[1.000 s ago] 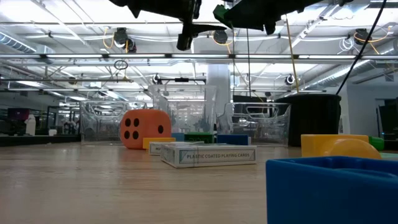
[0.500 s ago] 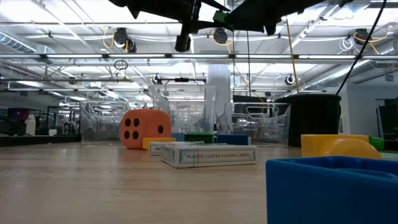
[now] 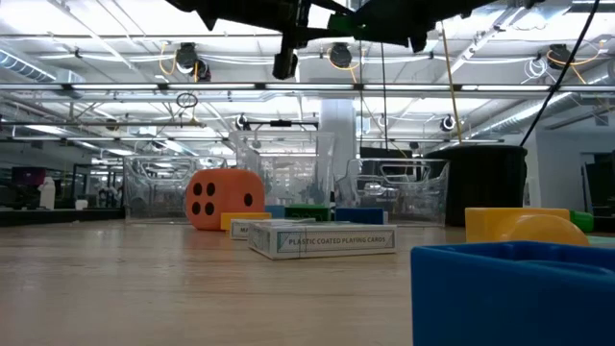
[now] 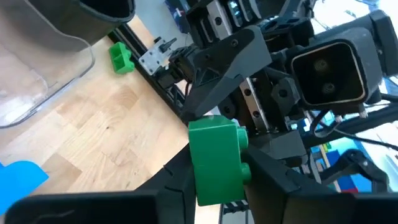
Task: Pick & Place Toys
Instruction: Put the green four stud game piece into the middle transparent bin
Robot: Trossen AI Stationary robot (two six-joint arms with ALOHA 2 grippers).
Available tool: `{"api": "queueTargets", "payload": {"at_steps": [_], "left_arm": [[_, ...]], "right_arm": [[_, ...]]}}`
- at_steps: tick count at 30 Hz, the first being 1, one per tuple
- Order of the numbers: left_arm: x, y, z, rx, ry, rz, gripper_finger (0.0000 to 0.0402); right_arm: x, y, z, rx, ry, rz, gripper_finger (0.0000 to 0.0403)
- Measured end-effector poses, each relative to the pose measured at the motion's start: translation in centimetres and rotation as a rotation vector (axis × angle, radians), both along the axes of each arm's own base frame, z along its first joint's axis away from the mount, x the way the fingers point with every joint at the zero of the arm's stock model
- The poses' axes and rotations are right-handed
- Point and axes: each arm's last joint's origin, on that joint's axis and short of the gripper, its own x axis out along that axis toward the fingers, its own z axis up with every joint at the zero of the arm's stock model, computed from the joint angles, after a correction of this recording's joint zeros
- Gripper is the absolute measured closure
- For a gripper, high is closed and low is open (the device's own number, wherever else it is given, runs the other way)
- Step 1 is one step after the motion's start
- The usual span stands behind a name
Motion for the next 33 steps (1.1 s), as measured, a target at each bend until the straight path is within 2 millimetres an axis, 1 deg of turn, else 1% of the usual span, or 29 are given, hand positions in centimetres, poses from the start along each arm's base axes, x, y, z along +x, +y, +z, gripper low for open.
{"api": "queueTargets", "payload": {"at_steps": [1, 6, 13, 14, 17, 20, 23, 28, 31, 33], "left_arm": [[-0.1, 0.1, 0.1, 0.007, -0.006, -0.006, 0.0307], [-0.2, 0.8, 0.2, 0.022, -0.018, 0.004, 0.0308], [-0.7, 2.5, 1.1, 0.019, -0.09, -0.022, 0.0299], [-0.9, 2.8, 1.4, 0.024, -0.1, -0.018, 0.03], [-1.1, 3.9, 3.1, 0.086, -0.16, -0.018, 0.0307], [-1.5, 5.2, 5.6, 0.165, -0.182, -0.009, 0.0307], [-2.3, 6.4, 8.0, 0.292, -0.11, 0.055, 0.0303], [-3.8, 8.1, 10.4, 0.472, 0.088, 0.148, 0.0303], [-3.8, 9.3, 10.8, 0.524, 0.176, 0.17, 0.0306], [-3.3, 10.3, 10.3, 0.526, 0.242, 0.163, 0.0304]], "right_arm": [[-0.1, 0.0, 0.1, 0.001, -0.005, 0.004, 0.0206], [-1.2, -0.4, 1.4, 0.001, -0.053, -0.009, 0.0182], [-3.7, -0.7, 3.9, -0.014, -0.158, -0.024, 0.0164], [-4.2, -0.8, 4.3, -0.022, -0.172, -0.024, 0.0164], [-5.3, -0.9, 5.2, -0.042, -0.211, -0.024, 0.0164], [-6.2, -1.0, 5.7, -0.042, -0.229, -0.041, 0.0163], [-6.7, -1.2, 5.6, -0.037, -0.201, -0.085, 0.0164], [-6.5, -1.3, 4.9, 0.015, -0.148, -0.093, 0.0171], [-5.9, -1.5, 4.2, 0.044, -0.113, -0.109, 0.0175], [-5.3, -1.7, 3.7, 0.065, -0.098, -0.125, 0.0178]]}}
